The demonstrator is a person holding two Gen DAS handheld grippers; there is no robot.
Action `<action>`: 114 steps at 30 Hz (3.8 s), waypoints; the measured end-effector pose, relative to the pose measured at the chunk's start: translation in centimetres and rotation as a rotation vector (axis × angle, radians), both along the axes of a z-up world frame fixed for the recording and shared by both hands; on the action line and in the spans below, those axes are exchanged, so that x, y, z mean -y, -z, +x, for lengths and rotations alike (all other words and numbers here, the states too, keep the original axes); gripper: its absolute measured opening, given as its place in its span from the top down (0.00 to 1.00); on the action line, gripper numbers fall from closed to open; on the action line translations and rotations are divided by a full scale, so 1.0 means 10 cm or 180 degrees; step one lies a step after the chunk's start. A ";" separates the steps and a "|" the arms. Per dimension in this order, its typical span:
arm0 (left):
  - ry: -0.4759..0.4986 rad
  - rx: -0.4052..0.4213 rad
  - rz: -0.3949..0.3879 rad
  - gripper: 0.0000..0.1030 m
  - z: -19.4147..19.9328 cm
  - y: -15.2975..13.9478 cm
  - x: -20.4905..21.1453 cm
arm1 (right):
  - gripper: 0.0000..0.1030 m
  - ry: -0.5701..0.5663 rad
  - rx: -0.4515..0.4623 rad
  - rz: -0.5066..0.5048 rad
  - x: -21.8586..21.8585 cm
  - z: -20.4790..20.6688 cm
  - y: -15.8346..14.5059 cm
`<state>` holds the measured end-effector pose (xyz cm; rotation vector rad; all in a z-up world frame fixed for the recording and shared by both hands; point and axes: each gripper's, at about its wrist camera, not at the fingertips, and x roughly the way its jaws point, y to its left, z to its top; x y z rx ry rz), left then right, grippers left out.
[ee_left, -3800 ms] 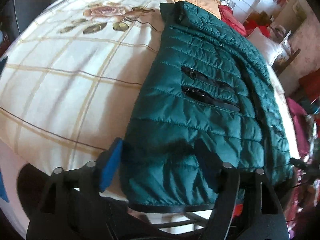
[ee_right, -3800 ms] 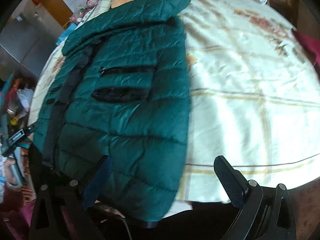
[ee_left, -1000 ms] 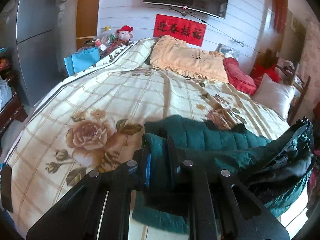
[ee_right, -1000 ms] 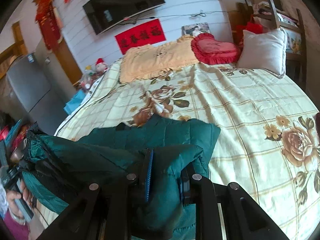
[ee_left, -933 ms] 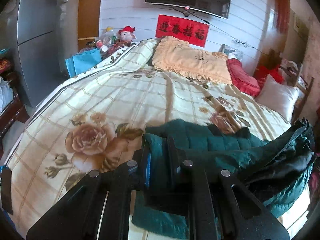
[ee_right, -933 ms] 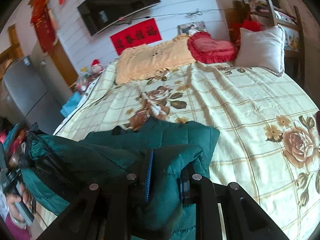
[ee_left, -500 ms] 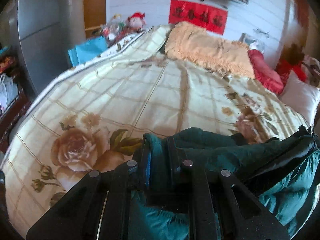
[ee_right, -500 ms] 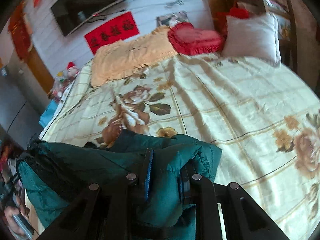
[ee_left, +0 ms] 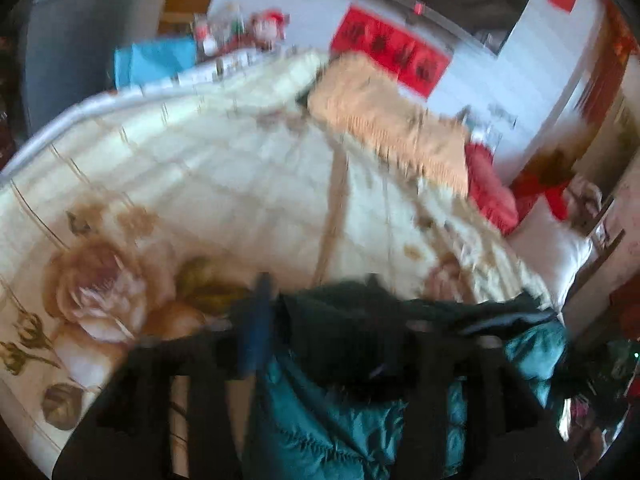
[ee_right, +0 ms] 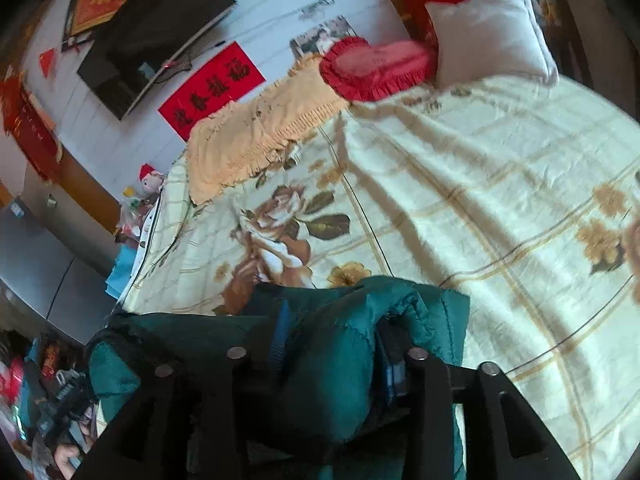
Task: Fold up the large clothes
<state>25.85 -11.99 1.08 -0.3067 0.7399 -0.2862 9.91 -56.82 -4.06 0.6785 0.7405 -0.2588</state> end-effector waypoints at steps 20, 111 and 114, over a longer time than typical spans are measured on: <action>0.0271 -0.0212 0.1134 0.20 -0.16 0.62 0.98 | 0.14 -0.0971 -0.0563 -0.1649 -1.52 0.68 0.20; 0.0292 0.0339 0.1175 0.09 -2.41 0.35 0.51 | 0.00 -0.0615 -0.0206 -0.1435 -2.32 -1.69 -0.29; 0.0276 0.0348 0.1130 0.09 -2.49 0.33 0.48 | 0.00 -0.0630 -0.0200 -0.1407 -2.36 -1.74 -0.29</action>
